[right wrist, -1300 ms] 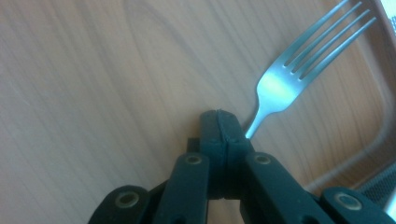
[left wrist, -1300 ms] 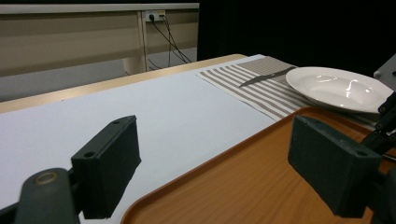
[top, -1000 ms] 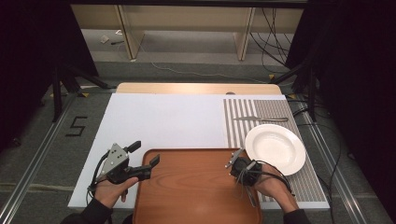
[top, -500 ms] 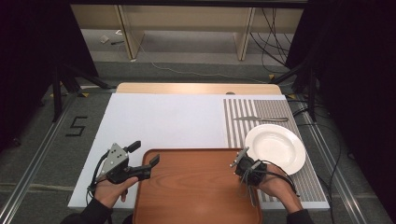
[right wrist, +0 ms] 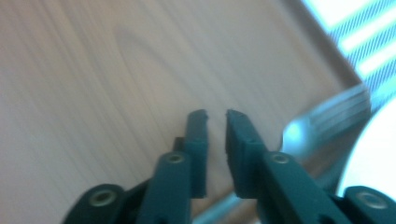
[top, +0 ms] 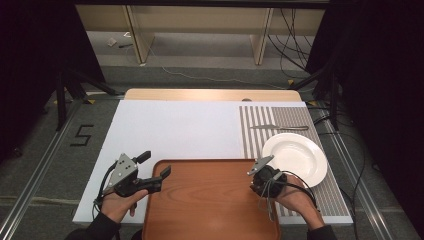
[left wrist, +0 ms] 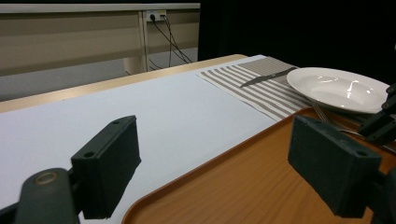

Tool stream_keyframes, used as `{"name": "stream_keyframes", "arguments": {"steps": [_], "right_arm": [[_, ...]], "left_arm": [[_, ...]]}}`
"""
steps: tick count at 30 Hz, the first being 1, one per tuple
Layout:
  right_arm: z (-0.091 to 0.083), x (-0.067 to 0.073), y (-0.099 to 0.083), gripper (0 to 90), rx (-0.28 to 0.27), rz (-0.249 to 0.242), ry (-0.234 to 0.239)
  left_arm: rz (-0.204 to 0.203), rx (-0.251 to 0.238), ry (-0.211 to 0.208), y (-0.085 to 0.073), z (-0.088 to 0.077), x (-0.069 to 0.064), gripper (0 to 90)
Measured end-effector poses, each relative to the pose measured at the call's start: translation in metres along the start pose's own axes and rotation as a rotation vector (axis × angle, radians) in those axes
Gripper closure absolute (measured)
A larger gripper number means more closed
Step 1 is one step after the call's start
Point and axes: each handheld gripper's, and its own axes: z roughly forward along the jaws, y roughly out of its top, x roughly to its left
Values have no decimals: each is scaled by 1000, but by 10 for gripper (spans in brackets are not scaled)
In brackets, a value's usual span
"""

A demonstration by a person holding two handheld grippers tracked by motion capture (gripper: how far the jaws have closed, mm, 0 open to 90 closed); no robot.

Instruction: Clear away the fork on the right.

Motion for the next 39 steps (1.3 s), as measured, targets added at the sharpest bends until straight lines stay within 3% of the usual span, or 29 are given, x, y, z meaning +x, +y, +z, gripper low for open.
{"name": "stream_keyframes", "arguments": {"steps": [1, 10, 11, 12, 15, 21, 25, 33, 39], "right_arm": [[-4, 2, 3, 749, -40, -2, 0], [-12, 10, 9, 619, -177, 39, 52], [-15, 11, 10, 587, -221, 55, 59], [-15, 11, 10, 587, -221, 55, 59], [-20, 11, 11, 511, -301, 89, 74], [-24, 13, 12, 404, -357, 126, 68], [-24, 13, 12, 379, -374, 129, 57], [-34, 14, 12, 350, -469, 153, 29], [-37, 15, 12, 339, -496, 160, 11]], "left_arm": [[0, 0, 0, 0, 0, 0, 163], [3, 0, -6, 0, 0, 0, 165], [3, 0, -5, 0, 0, 0, 166], [3, 0, -5, 0, 0, 0, 166], [3, -1, -5, 0, 0, 0, 166], [4, 0, -6, 0, 0, 0, 167], [4, -1, -7, 0, 0, 0, 167], [3, -3, -8, 1, 0, 0, 167], [3, -4, -7, 1, 0, 0, 167]]}}
